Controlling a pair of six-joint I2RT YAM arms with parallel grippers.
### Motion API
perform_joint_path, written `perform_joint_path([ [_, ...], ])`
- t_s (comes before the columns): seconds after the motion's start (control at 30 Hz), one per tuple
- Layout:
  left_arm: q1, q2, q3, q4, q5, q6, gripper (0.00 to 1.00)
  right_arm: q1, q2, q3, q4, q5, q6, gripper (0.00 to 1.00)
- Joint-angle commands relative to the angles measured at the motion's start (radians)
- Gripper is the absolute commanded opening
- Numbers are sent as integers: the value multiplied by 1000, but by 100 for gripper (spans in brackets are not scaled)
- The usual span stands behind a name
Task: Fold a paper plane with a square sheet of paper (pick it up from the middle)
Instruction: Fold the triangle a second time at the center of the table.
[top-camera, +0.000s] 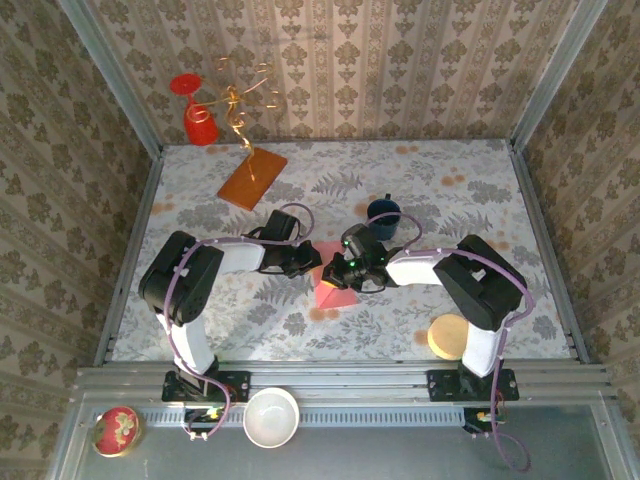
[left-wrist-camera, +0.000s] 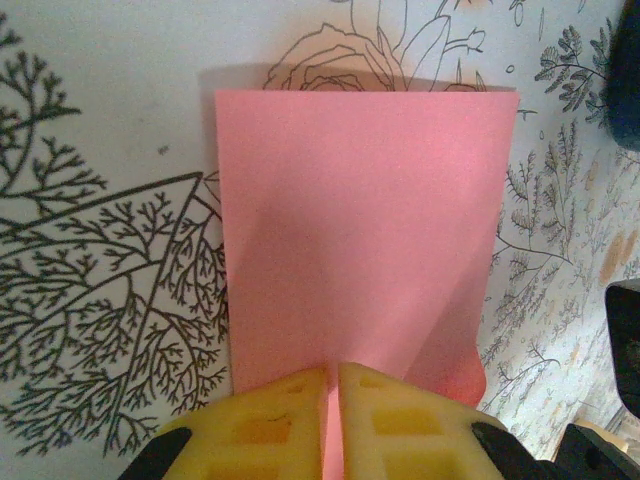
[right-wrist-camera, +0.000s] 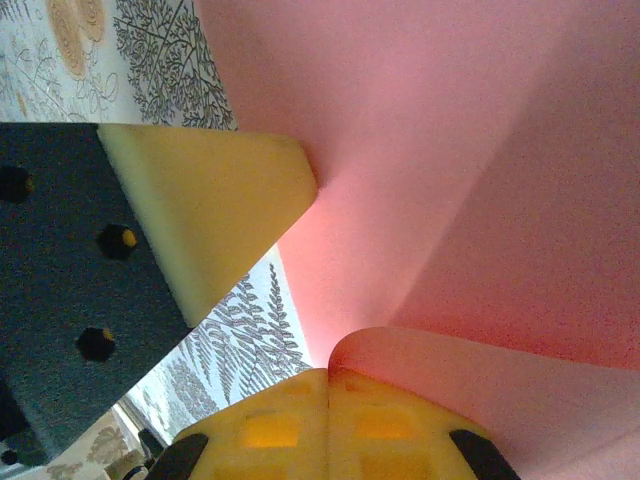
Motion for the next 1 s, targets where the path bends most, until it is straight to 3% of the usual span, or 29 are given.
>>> perform_joint_path([
  [0.0,-1,40,-10,-46,-25,4,13,5,13,16,-18,35,-4,0],
  [0.97,-2,40,-14,-39,-21,6,13,5,31,24,-36,6,-11,0],
])
